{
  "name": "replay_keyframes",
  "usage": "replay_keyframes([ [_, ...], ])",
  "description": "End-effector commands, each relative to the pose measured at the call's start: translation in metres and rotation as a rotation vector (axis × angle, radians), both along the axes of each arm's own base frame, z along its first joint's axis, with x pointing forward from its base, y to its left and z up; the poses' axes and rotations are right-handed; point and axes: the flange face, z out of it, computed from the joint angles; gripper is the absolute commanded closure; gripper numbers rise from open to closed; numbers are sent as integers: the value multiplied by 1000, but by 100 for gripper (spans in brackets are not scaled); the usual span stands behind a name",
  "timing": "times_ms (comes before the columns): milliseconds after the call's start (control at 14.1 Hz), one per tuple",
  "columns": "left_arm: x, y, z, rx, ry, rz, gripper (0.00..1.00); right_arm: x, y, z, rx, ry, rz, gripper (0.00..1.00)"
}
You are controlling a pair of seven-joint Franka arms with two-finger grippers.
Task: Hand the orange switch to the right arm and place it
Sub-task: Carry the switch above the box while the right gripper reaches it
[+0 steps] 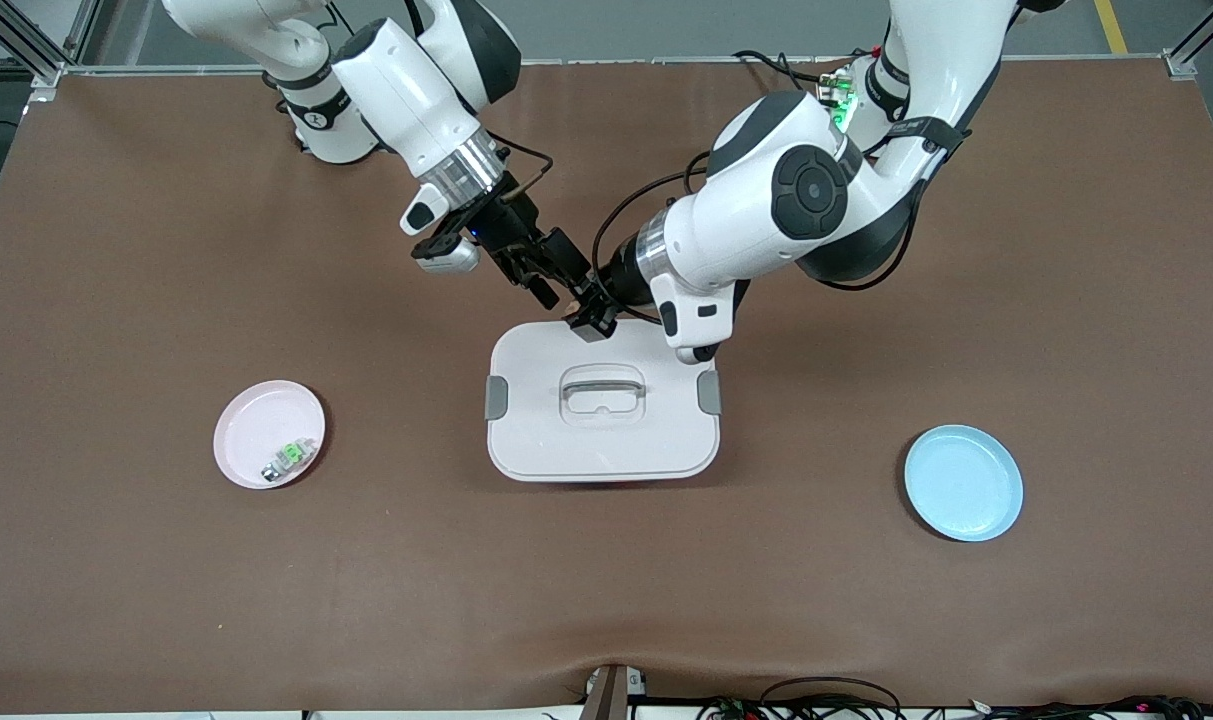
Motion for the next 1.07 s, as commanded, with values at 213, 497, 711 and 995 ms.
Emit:
replay_keyframes([
  [213, 1, -3, 5, -6, -3, 10, 93, 5, 13, 1, 20, 8, 2, 0],
  [497, 0, -5, 3, -4, -1, 7, 93, 6, 19, 2, 28, 5, 10, 0],
  [711, 0, -5, 2, -3, 0, 7, 93, 6, 21, 3, 27, 2, 14, 61],
  [995, 0, -5, 2, -3, 0, 7, 93, 8, 23, 0, 30, 8, 13, 100],
])
